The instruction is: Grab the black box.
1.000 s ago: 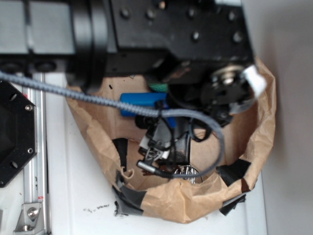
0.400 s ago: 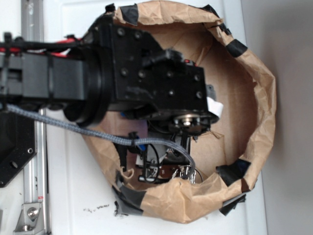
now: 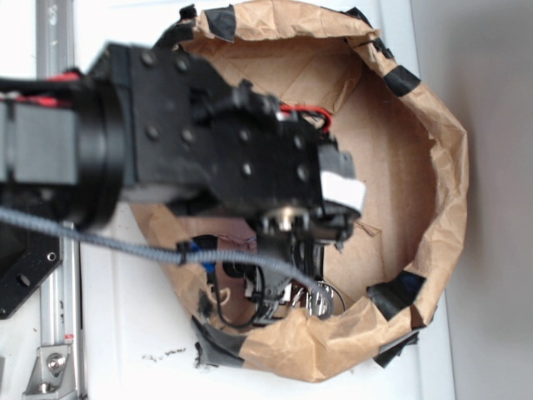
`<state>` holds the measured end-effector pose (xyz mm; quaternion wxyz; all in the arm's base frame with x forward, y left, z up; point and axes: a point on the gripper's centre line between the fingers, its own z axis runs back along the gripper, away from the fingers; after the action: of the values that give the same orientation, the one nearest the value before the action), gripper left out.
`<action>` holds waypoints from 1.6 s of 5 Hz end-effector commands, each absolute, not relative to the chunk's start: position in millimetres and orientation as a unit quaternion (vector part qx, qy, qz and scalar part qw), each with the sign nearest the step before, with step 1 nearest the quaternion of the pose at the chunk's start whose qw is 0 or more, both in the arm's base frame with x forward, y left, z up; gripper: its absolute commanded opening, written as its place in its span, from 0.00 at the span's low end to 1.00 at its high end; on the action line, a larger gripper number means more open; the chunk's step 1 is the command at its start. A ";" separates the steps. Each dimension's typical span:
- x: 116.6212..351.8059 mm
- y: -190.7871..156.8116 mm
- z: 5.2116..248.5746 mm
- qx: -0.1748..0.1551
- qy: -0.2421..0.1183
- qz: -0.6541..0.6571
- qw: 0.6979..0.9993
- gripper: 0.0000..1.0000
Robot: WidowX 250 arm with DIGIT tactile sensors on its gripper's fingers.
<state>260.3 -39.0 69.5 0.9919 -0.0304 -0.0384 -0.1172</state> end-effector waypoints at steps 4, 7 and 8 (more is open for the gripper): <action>284.1 -60.9 30.6 -0.068 -0.001 -0.122 0.990 1.00; 284.1 -41.9 44.0 -0.058 -0.005 -0.137 0.989 0.00; 278.4 -16.1 78.3 -0.040 -0.029 -0.187 0.981 0.00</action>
<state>270.0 -15.5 64.6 0.9805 -0.0482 -0.0014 -0.1904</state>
